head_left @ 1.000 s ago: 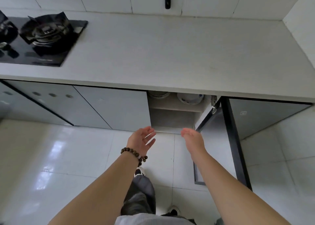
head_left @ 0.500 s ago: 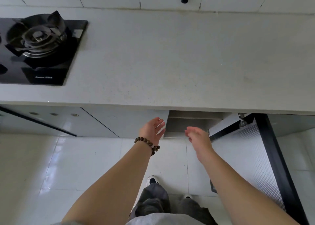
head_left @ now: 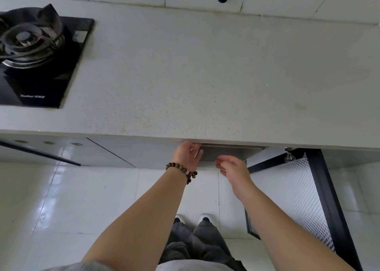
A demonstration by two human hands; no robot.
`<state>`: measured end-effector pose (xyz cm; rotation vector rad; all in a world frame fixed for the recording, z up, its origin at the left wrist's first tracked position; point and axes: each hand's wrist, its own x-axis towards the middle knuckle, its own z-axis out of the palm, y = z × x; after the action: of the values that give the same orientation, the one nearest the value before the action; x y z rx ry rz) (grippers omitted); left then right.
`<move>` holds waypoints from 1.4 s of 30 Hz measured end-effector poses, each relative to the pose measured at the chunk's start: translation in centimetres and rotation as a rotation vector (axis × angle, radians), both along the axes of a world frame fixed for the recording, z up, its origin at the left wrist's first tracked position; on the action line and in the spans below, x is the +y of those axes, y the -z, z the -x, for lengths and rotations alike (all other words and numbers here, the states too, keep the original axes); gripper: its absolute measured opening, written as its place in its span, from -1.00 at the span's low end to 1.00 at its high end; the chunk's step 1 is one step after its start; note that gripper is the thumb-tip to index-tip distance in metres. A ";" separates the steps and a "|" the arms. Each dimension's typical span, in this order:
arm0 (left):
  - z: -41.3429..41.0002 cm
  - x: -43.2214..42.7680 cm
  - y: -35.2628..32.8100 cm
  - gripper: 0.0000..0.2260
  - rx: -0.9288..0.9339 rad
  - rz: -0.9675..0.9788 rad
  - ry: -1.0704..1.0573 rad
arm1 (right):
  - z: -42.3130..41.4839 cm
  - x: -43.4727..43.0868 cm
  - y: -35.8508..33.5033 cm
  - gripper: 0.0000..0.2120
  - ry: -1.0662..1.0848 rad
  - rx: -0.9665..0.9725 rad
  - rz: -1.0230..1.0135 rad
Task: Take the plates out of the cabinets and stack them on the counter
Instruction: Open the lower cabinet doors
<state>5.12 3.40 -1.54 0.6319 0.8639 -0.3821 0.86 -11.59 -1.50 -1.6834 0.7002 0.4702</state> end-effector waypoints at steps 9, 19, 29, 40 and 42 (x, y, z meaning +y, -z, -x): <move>3.5 -0.6 0.7 -0.82 0.040 -0.217 0.058 | 0.1 0.0 -0.8 -0.74 -0.069 0.009 -0.029; 11.8 0.6 -0.8 -0.78 0.047 -0.359 0.002 | 2.8 4.3 -2.7 -0.80 -0.454 0.009 -0.027; 19.5 4.4 -1.3 -0.79 0.132 -0.528 0.025 | 7.1 9.6 -3.4 -0.76 -0.612 0.198 -0.096; 27.9 13.4 -1.3 -0.81 0.156 -0.606 0.051 | 13.3 18.3 -3.6 -0.77 -0.701 0.348 -0.150; 29.6 15.6 -1.4 -0.78 0.154 -0.631 0.043 | 15.0 20.3 -3.3 -0.76 -0.688 0.357 -0.180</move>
<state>-24.50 19.03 -0.10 1.2158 1.1289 -0.1916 -14.16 8.67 1.82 -1.6548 0.2912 1.3024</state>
